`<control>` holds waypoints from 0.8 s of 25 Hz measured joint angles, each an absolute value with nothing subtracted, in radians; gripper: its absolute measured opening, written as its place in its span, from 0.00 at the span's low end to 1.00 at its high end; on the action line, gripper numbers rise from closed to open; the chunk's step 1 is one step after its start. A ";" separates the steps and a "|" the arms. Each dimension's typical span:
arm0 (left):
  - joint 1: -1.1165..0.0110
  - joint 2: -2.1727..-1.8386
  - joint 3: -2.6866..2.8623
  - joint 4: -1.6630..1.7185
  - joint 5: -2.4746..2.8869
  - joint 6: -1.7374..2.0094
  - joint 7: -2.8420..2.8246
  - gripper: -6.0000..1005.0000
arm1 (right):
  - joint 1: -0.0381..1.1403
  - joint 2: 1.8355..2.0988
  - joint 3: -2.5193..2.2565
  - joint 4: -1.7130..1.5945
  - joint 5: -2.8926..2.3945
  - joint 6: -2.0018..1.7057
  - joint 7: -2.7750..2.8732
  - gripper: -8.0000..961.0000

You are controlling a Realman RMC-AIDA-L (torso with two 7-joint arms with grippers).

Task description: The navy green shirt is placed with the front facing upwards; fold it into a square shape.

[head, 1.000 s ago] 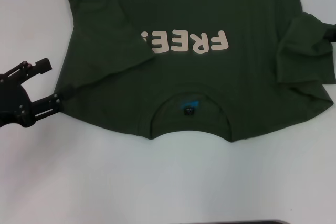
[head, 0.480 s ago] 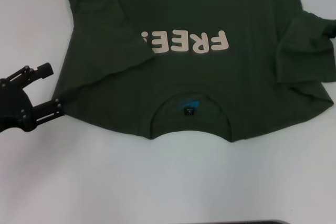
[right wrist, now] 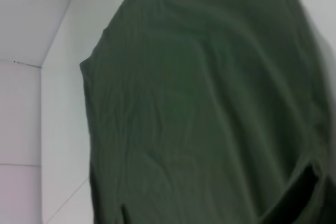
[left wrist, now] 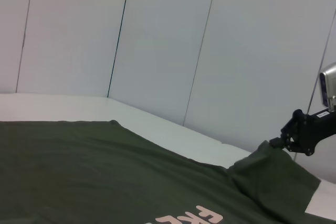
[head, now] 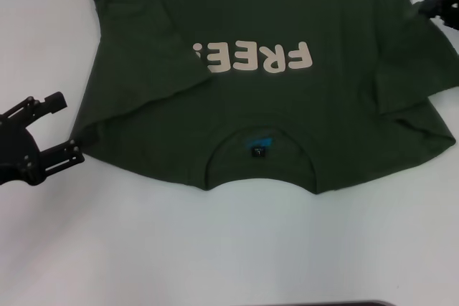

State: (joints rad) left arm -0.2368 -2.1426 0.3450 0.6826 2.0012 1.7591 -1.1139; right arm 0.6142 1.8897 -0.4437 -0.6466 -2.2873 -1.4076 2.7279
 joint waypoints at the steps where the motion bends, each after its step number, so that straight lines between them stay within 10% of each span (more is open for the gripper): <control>1: -0.235 -2.144 0.345 0.683 2.002 1.759 -1.113 0.86 | 0.620 1.899 -0.444 -0.645 -2.285 -1.400 2.726 0.01; 20: -0.228 -2.148 0.345 0.683 1.997 1.758 -1.098 0.86 | 0.696 1.956 -0.458 -0.556 -2.261 -1.280 2.689 0.01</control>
State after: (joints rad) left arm -0.2285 -2.1477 0.3452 0.6826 1.9971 1.7579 -1.0982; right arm 0.6961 1.9563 -0.4583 -0.5560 -2.2614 -1.2803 2.6886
